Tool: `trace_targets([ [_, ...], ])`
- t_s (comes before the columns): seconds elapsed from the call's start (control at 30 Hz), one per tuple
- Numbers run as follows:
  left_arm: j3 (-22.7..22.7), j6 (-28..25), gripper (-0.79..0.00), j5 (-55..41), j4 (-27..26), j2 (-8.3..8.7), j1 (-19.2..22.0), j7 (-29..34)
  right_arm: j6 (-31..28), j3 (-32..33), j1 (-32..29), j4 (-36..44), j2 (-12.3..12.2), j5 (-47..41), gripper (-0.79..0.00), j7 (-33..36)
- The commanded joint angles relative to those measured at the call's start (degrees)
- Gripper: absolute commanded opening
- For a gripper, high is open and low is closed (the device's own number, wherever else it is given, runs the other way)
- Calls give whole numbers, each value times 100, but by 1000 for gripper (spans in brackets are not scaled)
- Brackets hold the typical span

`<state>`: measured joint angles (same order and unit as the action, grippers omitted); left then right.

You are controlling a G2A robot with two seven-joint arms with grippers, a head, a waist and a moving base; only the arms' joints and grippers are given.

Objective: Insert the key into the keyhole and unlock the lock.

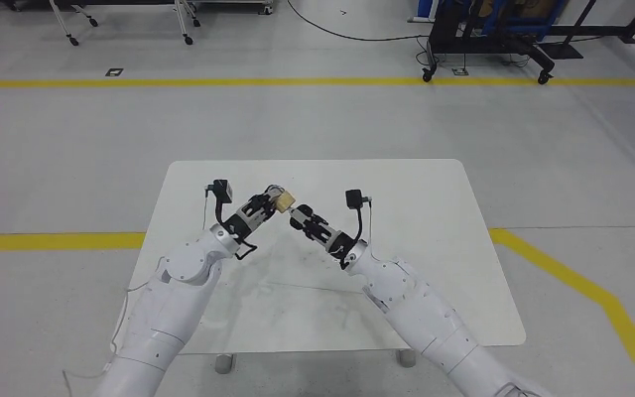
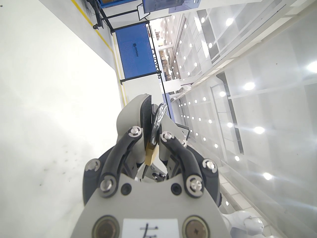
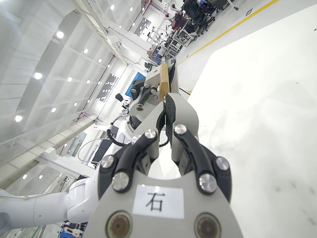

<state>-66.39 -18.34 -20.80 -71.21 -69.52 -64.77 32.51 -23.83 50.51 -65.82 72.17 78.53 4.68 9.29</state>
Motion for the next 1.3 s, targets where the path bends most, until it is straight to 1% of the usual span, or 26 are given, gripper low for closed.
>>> trace_targets([
  [0.0,7,-111,-785,131,-25,-2,-22,-37,-24,8,12,-35,13,-38,-785,14],
  [0.13,-13,-151,-785,142,-47,-8,-53,-69,-78,31,41,-113,37,-96,-785,38],
  [0.17,-22,-155,-785,131,-49,-9,-56,-58,-104,40,44,-116,42,-112,-634,40],
  [0.23,-34,-171,-785,134,-50,-11,-61,-49,-170,66,35,-113,50,-158,0,40],
  [0.47,-122,-51,-785,-107,3,-16,-38,107,-215,87,24,-107,54,-185,0,77],
  [0.73,-385,-221,-785,-286,-15,10,-113,112,-228,81,5,-81,57,-233,0,91],
  [0.83,-408,-386,-785,-257,-27,9,-137,135,-512,95,-120,92,69,-1165,0,696],
  [0.87,-402,-481,-785,-234,-45,6,-154,134,-626,77,-157,131,81,-1617,-265,986],
  [0.9,-391,-573,-785,-195,-61,3,-176,135,-674,73,-161,113,89,-2073,-428,1309],
  [0.93,-380,-635,-785,-167,-74,0,-194,137,-683,89,-123,49,92,-2355,-468,1563],
  [0.97,-370,-680,-785,-156,-86,-4,-207,135,-671,96,-84,-32,99,-2562,-551,1730],
  [1.0,-365,-702,-785,-154,-87,-7,-216,132,-636,96,-36,-125,109,-2671,-585,1818],
  [1.1,-360,-709,-785,-153,-83,-13,-218,146,-593,41,80,-325,153,-2867,-643,1958],
  [1.2,-368,-763,-785,-151,-84,-17,-224,152,-458,-10,165,-492,198,-3051,-662,2027],
  [1.27,-371,-778,-785,-164,-84,-21,-229,154,-357,-21,235,-609,221,-3099,-659,2032],
])
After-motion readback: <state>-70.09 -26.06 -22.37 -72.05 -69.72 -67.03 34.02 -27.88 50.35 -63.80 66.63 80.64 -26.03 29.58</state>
